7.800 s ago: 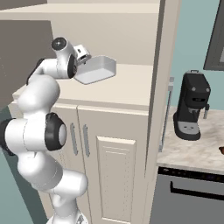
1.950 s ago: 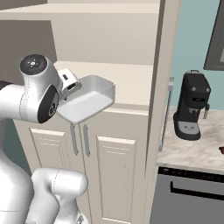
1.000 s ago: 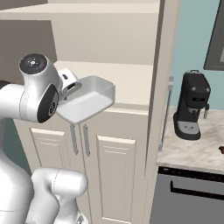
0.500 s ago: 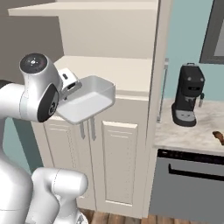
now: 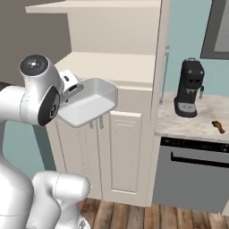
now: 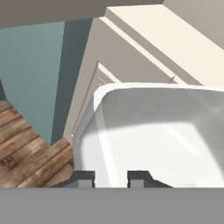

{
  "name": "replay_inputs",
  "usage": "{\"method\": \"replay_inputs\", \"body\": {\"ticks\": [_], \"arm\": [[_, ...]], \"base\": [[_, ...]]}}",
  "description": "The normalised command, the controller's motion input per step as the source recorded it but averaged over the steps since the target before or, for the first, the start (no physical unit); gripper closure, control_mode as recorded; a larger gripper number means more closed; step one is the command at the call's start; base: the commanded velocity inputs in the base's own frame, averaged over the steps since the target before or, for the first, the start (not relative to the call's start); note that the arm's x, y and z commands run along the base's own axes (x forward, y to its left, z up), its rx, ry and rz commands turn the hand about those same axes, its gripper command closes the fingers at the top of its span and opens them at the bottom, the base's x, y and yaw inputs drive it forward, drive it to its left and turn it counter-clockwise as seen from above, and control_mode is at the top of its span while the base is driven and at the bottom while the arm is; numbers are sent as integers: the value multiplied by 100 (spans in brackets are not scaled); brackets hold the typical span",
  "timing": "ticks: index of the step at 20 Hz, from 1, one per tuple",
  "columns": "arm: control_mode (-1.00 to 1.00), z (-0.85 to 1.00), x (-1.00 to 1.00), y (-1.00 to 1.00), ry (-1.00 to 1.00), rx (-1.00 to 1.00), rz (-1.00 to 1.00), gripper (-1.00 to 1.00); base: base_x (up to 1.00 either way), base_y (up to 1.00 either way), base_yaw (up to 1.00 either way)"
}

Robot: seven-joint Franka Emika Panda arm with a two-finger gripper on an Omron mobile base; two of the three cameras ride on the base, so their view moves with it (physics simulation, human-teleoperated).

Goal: Retrieve the tupperware from the cabinet, then place the raw meat into the tupperware to avoid contamination.

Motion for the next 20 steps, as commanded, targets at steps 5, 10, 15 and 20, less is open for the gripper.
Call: {"method": "replay_inputs", "body": {"ticks": [5,10,15,20], "arm": [[100,0,0,0,0,0,0,100],[100,0,0,0,0,0,0,100],[100,0,0,0,0,0,0,100],[100,0,0,0,0,0,0,100]], "base": [[-49,-26,1],[-47,-33,3],[-48,-33,3],[-45,-36,3]]}}
